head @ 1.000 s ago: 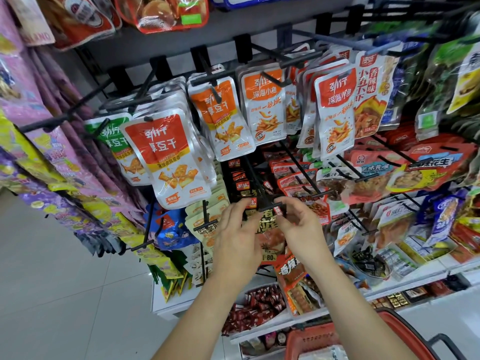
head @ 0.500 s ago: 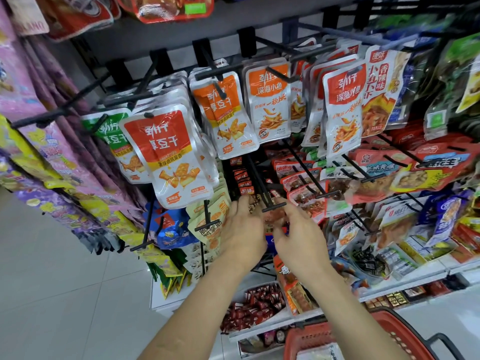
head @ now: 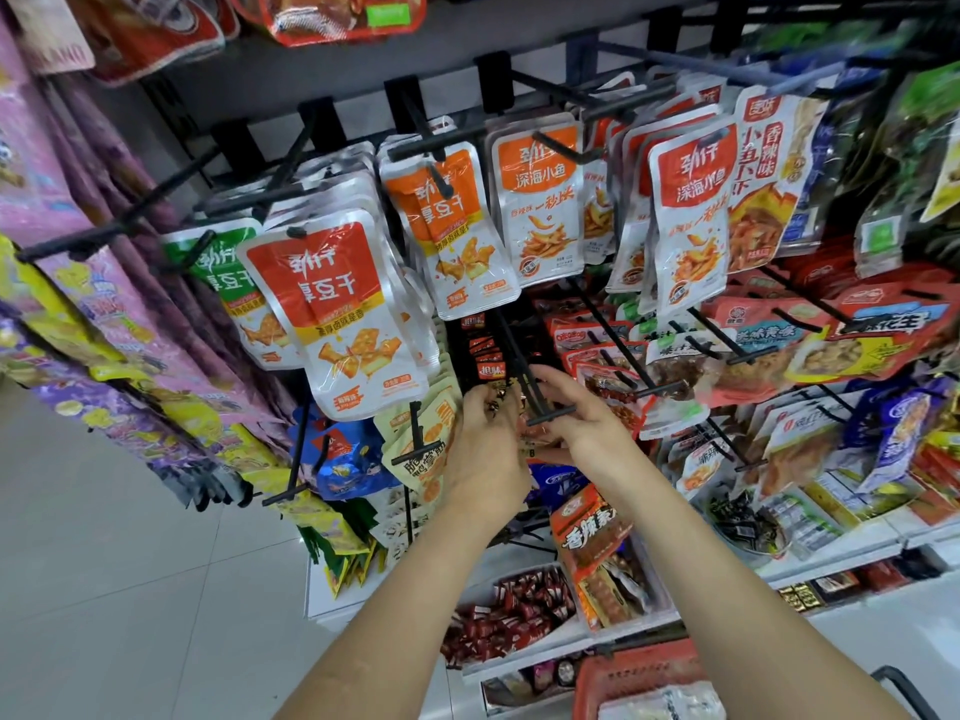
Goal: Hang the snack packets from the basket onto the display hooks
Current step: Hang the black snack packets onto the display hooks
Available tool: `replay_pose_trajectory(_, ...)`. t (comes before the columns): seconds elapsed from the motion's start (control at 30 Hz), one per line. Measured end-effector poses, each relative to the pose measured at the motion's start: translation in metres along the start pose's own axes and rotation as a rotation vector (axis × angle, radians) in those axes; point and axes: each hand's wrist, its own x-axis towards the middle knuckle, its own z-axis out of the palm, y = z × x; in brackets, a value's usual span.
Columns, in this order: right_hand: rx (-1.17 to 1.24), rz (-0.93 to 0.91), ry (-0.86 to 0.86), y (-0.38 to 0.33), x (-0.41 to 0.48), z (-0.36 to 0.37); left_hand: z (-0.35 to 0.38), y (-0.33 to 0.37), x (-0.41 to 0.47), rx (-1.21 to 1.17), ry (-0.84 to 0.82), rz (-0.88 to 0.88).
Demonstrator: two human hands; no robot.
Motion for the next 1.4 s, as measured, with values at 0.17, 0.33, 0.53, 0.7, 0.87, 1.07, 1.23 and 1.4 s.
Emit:
replay_pose_trajectory(0.17, 0.051, 0.039, -0.009, -0.004, -0.001, -0.012, 0.0, -0.003, 0.0, -0.174, 0.024, -0.046)
replay_pose_trajectory(0.33, -0.004, 0.086, -0.113, -0.011, -0.021, -0.029, 0.009, -0.007, -0.013, -0.258, 0.042, -0.079)
replay_pose_trajectory(0.53, -0.042, 0.117, -0.132, -0.003, -0.035, -0.032, 0.019, -0.014, -0.02, -0.351, -0.054, -0.107)
replay_pose_trajectory(0.7, -0.025, 0.111, -0.108, 0.002, -0.035, -0.021, 0.016, -0.018, -0.024, -0.273, -0.126, -0.081)
replay_pose_trajectory(0.87, -0.146, 0.163, -0.083, 0.002, -0.062, -0.022, 0.001, -0.016, -0.049, -0.247, -0.06, 0.136)
replay_pose_trajectory(1.07, -0.265, 0.13, 0.097, 0.023, -0.141, -0.033, -0.004, -0.037, -0.11, -0.193, 0.049, 0.376)
replay_pose_trajectory(1.23, -0.491, 0.177, 0.294, 0.05, -0.224, -0.031, 0.004, -0.048, -0.166, -0.221, 0.057, 0.5)
replay_pose_trajectory(1.4, -0.787, 0.342, 0.376, 0.079, -0.326, -0.033, 0.045, -0.062, -0.228, -0.242, -0.104, 0.55)
